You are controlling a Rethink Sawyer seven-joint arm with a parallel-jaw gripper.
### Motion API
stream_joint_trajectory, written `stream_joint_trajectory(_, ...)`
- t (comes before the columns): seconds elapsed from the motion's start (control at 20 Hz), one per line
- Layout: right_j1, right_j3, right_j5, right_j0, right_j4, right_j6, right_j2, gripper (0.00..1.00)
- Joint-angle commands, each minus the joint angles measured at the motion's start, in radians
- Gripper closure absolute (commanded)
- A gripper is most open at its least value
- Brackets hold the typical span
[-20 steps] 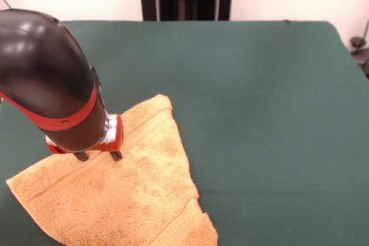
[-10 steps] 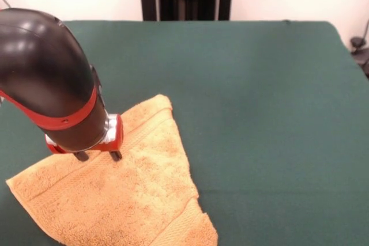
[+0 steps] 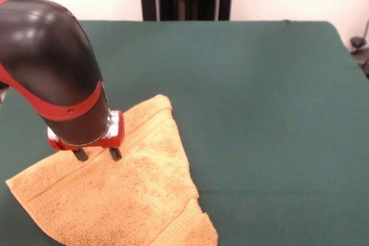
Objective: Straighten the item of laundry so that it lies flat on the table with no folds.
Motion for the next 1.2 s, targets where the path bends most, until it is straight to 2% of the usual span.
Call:
stream_joint_trajectory(0.05,0.073,0.264,-0.246,-0.002,-0.019,0.069,0.024,0.00)
stream_joint_trajectory(0.3,0.063,0.284,-0.210,0.008,-0.033,0.060,-0.002,0.00)
stream_joint_trajectory(1.2,-0.052,0.515,-0.314,-0.051,-0.068,-0.024,-0.029,0.00)
